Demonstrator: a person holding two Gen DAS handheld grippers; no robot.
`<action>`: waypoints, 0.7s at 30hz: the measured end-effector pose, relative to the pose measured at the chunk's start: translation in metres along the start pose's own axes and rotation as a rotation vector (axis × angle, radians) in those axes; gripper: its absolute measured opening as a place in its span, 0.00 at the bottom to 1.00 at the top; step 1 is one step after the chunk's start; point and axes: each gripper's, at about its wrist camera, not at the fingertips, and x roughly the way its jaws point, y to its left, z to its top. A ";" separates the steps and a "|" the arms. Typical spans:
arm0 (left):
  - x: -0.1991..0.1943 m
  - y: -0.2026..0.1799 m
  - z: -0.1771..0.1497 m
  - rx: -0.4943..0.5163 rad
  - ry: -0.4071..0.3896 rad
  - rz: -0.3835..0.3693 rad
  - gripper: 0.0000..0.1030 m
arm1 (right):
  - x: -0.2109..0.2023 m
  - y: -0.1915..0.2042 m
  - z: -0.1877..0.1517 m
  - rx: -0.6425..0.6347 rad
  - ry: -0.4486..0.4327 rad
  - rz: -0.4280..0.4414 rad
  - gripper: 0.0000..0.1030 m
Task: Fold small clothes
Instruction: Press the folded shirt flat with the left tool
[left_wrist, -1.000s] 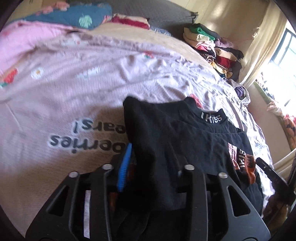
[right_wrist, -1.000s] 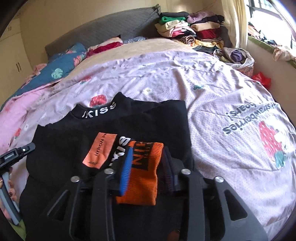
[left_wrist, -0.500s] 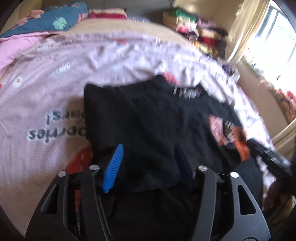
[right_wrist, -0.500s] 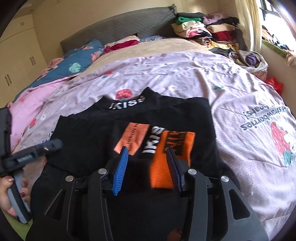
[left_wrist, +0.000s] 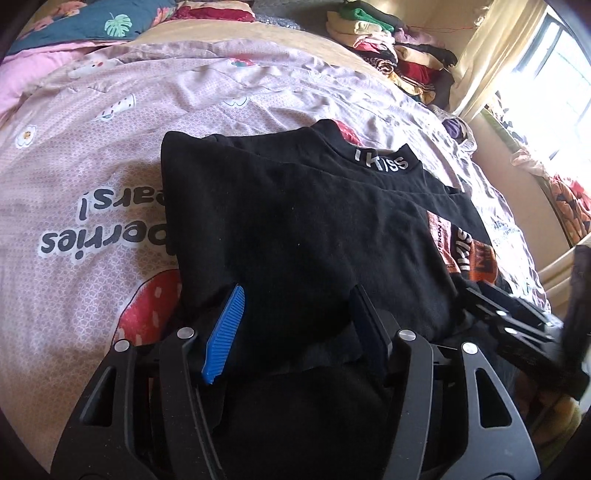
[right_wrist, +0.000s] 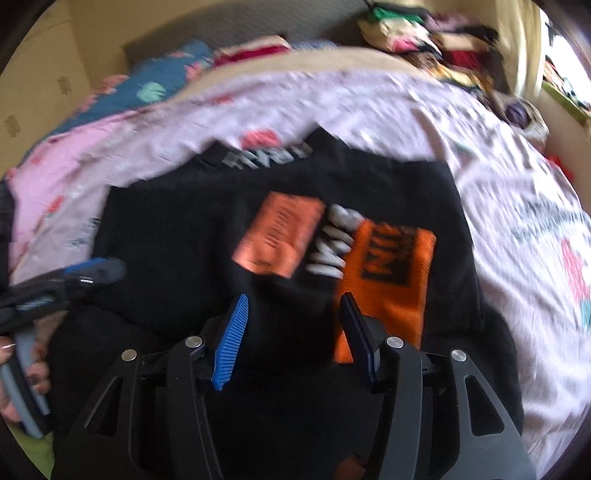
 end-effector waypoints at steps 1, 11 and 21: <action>0.000 0.000 0.000 -0.001 -0.001 0.000 0.50 | 0.000 -0.002 -0.001 0.011 -0.003 0.012 0.49; -0.003 -0.001 -0.002 -0.003 -0.009 -0.004 0.52 | -0.026 -0.004 -0.007 0.057 -0.051 0.061 0.56; -0.007 -0.002 -0.003 -0.009 -0.012 -0.007 0.55 | -0.061 0.008 -0.010 0.022 -0.134 0.111 0.92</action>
